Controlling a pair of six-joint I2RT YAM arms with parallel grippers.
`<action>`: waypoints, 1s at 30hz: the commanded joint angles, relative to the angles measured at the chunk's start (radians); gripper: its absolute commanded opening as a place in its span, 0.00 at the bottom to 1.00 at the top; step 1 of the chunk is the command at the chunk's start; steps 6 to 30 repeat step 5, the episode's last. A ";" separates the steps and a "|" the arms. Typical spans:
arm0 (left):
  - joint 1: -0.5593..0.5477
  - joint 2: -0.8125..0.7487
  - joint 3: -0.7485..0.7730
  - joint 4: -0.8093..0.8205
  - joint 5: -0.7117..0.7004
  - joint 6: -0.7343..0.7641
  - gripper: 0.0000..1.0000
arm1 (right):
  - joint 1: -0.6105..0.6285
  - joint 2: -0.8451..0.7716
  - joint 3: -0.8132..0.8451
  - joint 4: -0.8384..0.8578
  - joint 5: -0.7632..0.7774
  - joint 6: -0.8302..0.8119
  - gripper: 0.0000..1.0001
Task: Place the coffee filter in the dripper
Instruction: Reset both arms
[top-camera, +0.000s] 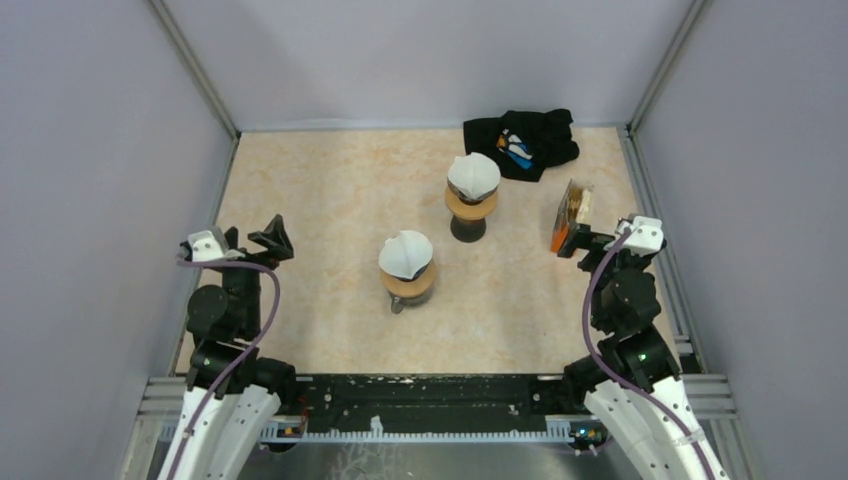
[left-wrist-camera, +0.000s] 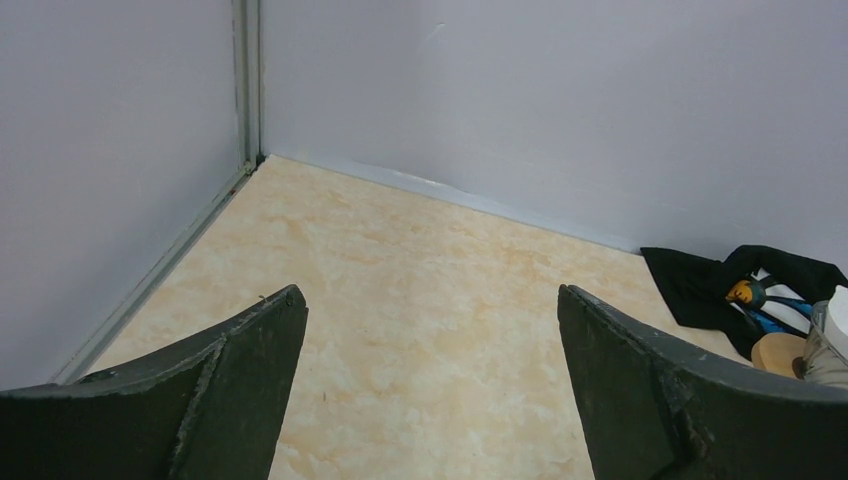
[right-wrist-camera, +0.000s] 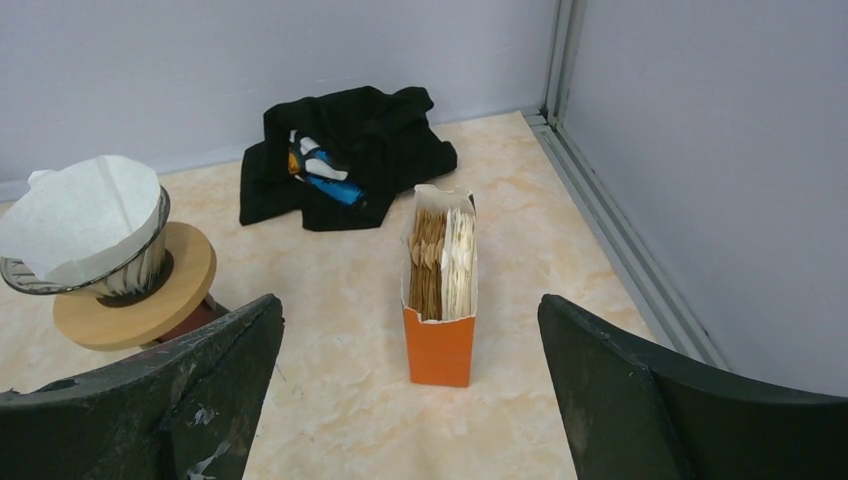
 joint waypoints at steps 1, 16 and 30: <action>0.014 0.000 -0.007 0.036 0.022 0.010 1.00 | -0.006 -0.006 -0.002 0.060 0.012 -0.014 0.99; 0.020 -0.001 -0.005 0.028 0.032 0.007 1.00 | -0.006 -0.006 -0.002 0.060 0.011 -0.015 0.99; 0.020 -0.001 -0.005 0.028 0.032 0.007 1.00 | -0.006 -0.006 -0.002 0.060 0.011 -0.015 0.99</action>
